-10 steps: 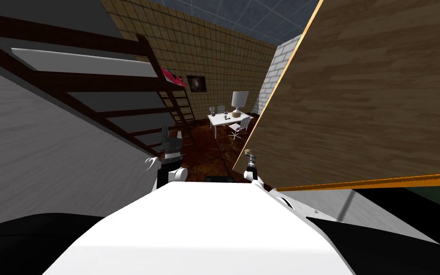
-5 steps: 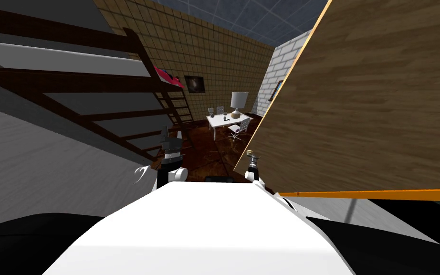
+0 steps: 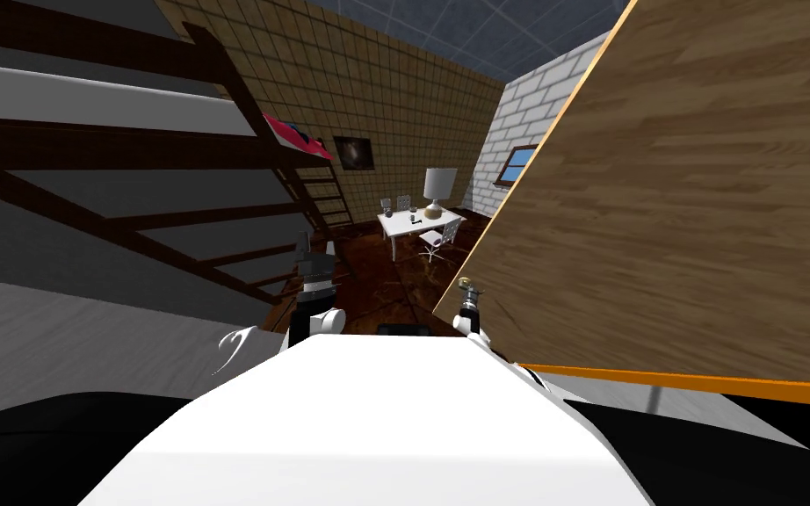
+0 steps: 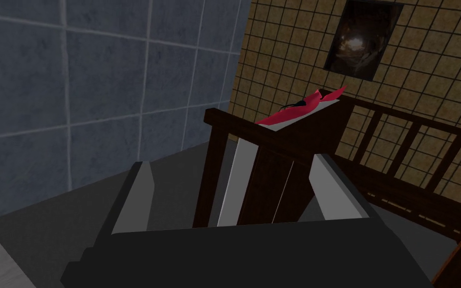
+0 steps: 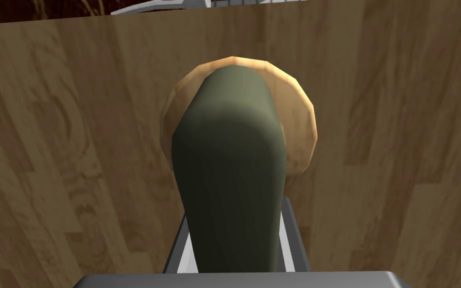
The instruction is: Push the door open
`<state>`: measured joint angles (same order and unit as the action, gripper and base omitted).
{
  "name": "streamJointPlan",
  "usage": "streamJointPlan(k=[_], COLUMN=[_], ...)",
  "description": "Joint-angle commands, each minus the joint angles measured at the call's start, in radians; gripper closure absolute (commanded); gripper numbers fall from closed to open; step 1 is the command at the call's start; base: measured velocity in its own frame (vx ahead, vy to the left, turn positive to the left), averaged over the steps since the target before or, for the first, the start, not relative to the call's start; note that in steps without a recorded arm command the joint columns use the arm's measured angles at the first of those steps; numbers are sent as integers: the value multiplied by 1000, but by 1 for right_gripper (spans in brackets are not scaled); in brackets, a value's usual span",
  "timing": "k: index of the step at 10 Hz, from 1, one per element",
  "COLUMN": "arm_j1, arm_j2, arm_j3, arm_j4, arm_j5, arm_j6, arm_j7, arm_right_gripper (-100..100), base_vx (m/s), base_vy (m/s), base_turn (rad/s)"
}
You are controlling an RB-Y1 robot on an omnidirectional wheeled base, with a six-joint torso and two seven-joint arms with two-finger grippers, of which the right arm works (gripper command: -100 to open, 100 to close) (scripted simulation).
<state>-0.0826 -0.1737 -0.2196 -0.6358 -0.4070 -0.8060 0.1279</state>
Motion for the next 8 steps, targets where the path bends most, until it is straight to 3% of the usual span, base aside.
streamJointPlan(k=[1,3,8], arm_j1=[2,6,12], arm_j2=[-3,-2,-13], arm_j3=[-16,-19,-80], arm_j4=[-8,-2,3], arm_j5=[-11,-13,-61], arm_j6=[-2,-3,-10], arm_j7=[8,9,37], arm_right_gripper=[100,100,100], base_vx=[172,150,207], base_vy=[28,19,-19], base_turn=[-46,-44,-42])
